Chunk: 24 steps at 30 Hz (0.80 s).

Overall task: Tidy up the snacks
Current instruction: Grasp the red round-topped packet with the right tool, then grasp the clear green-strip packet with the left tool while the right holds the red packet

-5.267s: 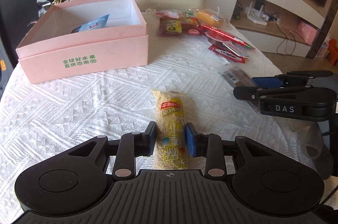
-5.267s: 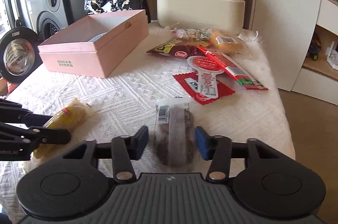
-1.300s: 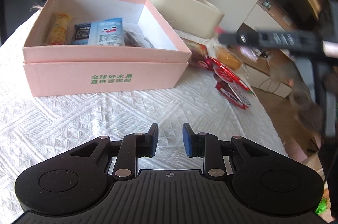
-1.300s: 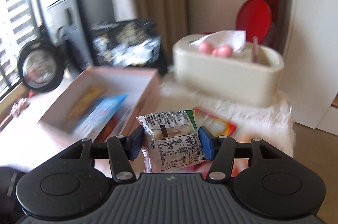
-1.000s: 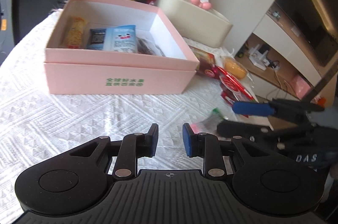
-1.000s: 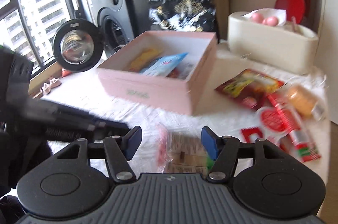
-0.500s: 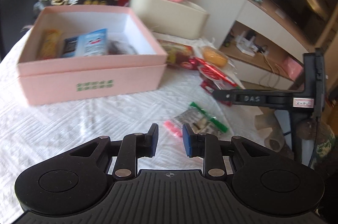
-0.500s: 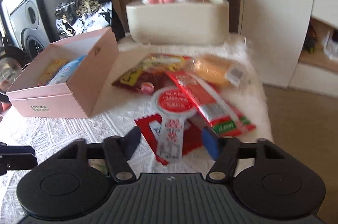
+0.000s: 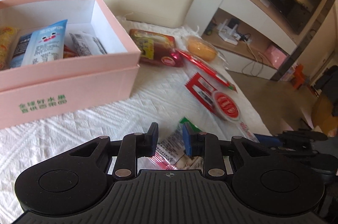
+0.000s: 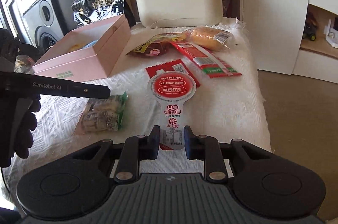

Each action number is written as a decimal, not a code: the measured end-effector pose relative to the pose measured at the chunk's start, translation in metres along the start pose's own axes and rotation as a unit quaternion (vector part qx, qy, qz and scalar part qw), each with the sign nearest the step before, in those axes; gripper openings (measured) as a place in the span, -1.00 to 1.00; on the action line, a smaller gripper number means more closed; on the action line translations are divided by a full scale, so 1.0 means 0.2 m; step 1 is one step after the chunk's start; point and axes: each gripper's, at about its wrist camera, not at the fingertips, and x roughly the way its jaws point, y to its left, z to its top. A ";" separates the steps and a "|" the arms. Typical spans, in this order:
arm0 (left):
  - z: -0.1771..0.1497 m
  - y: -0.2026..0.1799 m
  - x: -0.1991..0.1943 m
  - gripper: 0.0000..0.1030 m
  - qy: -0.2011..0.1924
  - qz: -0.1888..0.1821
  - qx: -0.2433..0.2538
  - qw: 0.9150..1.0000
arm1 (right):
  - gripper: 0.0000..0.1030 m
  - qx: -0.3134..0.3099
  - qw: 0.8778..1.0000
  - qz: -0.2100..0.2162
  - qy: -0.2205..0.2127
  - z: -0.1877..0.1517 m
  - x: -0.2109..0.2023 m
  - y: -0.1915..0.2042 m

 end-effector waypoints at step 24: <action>-0.20 -0.48 -0.06 -0.12 0.041 0.020 0.276 0.960 | 0.08 0.102 0.992 0.006 -0.073 -0.06 0.02 -0.09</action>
